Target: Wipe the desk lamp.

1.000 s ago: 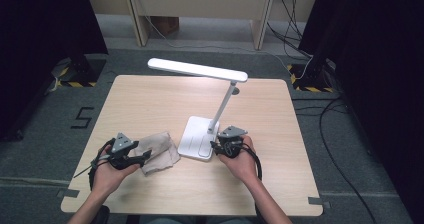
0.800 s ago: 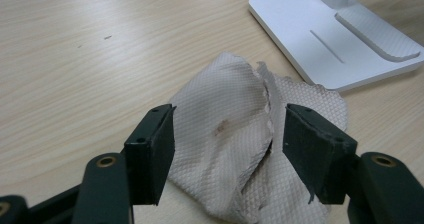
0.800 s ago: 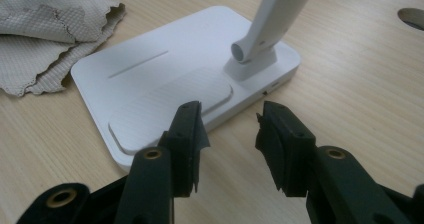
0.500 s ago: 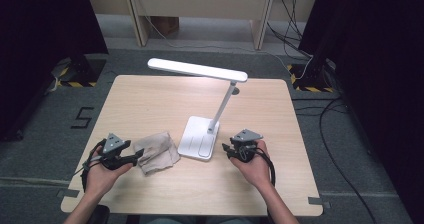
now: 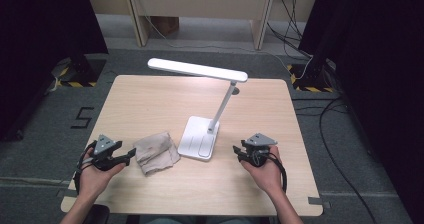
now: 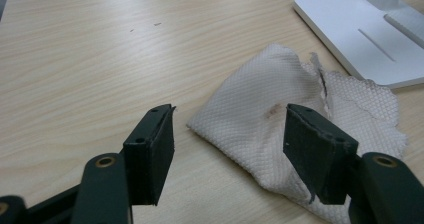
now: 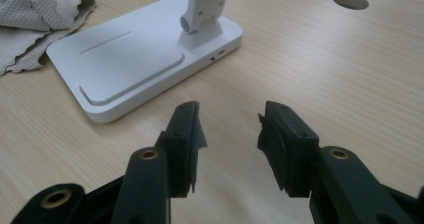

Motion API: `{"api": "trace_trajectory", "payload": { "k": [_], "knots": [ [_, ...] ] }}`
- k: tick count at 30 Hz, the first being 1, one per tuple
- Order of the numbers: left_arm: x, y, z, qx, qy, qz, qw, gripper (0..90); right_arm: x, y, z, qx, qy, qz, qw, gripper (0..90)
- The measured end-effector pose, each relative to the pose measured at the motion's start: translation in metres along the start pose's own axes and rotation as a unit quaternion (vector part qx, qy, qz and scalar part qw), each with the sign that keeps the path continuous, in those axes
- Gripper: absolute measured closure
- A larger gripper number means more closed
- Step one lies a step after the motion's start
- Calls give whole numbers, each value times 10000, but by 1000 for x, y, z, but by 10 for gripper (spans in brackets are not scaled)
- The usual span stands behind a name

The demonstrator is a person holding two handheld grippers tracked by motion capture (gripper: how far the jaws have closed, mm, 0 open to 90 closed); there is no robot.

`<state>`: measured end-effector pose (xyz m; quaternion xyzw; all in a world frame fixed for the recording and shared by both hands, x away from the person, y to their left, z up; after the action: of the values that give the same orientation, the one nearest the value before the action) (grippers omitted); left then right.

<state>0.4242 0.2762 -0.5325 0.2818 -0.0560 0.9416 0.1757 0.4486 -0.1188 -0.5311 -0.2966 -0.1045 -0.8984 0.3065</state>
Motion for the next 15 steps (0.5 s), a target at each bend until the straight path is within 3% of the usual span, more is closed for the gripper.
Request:
{"api": "trace_trajectory", "payload": {
  "k": [15],
  "knots": [
    [-7, -12, -16, 141, -106, 201, 9996, 357, 22, 26, -25, -279, 46, -268, 9992, 581]
  ]
}}
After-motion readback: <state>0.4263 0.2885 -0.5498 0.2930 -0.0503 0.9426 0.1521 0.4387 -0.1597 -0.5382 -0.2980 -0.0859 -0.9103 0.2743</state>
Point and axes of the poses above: each handheld gripper's, and its own axes: x roughly backward along the jaws, z roughly out of its top, y roughly to its right, the point moved 10 cm from there along -x, roughly forward along the jaws, and after that the axes turned 2 degrees about z, right-handed, at the moved point
